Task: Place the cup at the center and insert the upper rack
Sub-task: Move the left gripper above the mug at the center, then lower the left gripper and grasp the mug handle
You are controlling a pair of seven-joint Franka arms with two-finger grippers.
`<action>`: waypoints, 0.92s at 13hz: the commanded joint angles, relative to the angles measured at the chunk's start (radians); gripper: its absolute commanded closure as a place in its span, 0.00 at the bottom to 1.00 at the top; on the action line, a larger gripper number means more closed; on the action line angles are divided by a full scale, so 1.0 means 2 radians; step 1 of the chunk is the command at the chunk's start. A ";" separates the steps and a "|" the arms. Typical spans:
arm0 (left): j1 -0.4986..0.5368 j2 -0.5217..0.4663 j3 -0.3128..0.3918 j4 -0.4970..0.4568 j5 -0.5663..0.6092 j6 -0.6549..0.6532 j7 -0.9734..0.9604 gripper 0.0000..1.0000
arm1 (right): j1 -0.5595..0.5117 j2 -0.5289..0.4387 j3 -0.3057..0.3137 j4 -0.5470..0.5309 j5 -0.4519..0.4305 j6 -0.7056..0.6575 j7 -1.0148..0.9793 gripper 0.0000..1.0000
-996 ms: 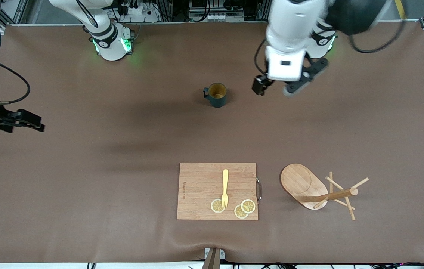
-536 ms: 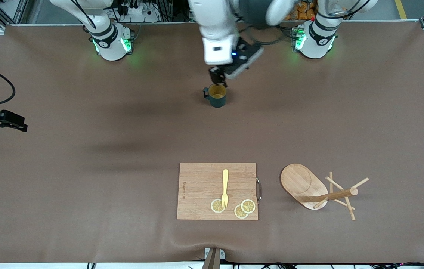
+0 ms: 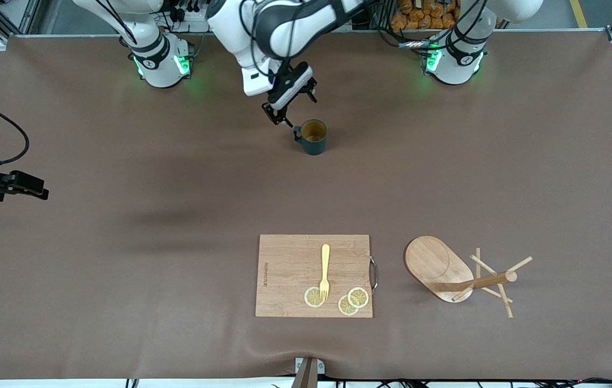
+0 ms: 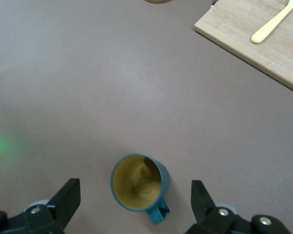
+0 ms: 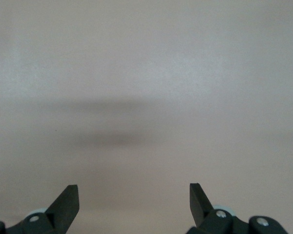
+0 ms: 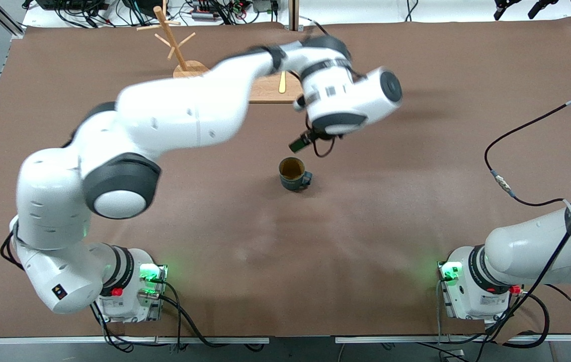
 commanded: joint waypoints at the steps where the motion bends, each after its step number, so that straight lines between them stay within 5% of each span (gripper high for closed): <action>1: -0.036 0.051 0.003 0.050 0.034 -0.022 -0.070 0.00 | -0.016 -0.005 0.020 -0.002 0.007 0.002 -0.001 0.00; 12: -0.092 0.185 0.029 0.124 0.109 -0.022 -0.173 0.00 | -0.023 -0.004 0.017 0.007 0.005 0.002 0.002 0.00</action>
